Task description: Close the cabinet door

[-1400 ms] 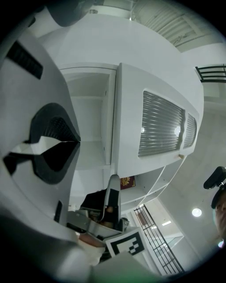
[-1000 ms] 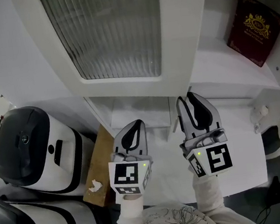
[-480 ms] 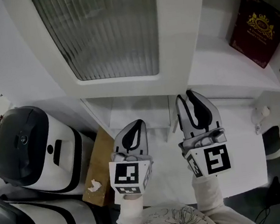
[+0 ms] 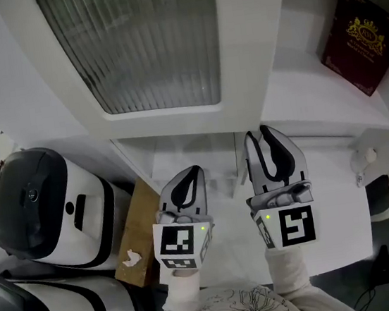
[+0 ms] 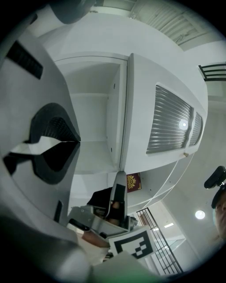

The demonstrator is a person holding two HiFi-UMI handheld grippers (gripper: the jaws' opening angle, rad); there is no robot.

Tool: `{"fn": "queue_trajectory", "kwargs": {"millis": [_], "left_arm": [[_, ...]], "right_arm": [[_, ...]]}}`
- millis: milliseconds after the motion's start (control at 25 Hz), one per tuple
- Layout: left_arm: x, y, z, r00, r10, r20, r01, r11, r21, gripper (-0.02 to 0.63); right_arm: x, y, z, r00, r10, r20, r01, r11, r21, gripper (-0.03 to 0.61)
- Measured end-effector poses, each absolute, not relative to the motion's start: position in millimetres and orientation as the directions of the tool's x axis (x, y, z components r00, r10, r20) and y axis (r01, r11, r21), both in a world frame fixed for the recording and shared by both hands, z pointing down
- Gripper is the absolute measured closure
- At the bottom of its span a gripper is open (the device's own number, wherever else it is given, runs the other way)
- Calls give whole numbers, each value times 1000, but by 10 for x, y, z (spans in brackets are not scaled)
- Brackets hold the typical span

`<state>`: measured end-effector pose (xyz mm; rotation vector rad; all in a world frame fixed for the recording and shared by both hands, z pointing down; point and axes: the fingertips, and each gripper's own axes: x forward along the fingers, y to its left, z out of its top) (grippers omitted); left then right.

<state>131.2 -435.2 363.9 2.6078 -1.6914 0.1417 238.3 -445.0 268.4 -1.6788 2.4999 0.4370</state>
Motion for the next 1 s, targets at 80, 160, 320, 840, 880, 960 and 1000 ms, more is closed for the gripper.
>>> {"fn": "queue_trajectory", "kwargs": {"millis": [80,160,320,840,880,960,1000], "left_arm": [[1304,-4356,3637,404,-910,91,-913,-407,-23,609],[1296,-4355,3626,402,-911,88,-914,-405,-22,609],[1290,-4325,3587,402,-912,78,-914,-405,-20,609],[1094,-4111,3326,416,-909,22,-909,-416,-25,609],[1076,-4085,3302,419,-908,17,-907,-419,-25,609],[1040,-4027,3258,428,-904,8,-903,-428,-25,609],[1020,-3998,3238,433,-901,4,-901,-433,-25,609]], "right_arm": [[2380,-4453,2682,-388,-890,-241,-919,353,176,486],[2378,-4456,2680,-388,-890,-240,-919,354,171,485],[2389,-4455,2692,-377,-896,-235,-925,351,148,486],[2415,-4212,2750,-287,-933,-218,-958,277,74,525],[2414,-4178,2761,-278,-937,-212,-961,268,72,526],[2411,-4107,2780,-257,-946,-199,-966,249,65,529],[2410,-4071,2790,-246,-950,-192,-969,239,61,531]]}}
